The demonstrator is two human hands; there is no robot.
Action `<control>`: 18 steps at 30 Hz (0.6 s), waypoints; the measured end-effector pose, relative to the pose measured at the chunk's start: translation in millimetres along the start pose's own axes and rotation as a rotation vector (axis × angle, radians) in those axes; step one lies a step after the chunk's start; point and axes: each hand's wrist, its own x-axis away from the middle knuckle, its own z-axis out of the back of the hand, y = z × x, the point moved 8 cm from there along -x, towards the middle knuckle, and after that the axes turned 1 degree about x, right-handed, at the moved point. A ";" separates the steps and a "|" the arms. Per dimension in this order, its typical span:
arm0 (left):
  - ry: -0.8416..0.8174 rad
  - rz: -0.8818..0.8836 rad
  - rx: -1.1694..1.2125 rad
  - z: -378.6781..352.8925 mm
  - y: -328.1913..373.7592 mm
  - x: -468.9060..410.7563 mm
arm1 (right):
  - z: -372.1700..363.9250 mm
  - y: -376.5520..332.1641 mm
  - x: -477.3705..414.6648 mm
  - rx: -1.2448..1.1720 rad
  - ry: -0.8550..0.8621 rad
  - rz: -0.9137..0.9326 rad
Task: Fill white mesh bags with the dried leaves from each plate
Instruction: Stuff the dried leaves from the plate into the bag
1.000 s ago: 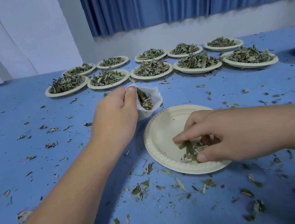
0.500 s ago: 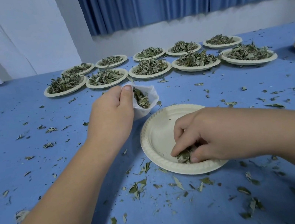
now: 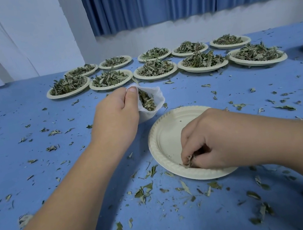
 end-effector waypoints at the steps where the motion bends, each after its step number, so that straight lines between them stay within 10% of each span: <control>1: -0.001 -0.002 -0.001 -0.1 0.4 0.2 | 0.2 2.4 -0.1 -0.039 0.010 -0.017; 18: -0.072 -0.049 0.081 -9.4 10.4 3.1 | 62.9 49.9 13.7 -0.767 0.468 -0.192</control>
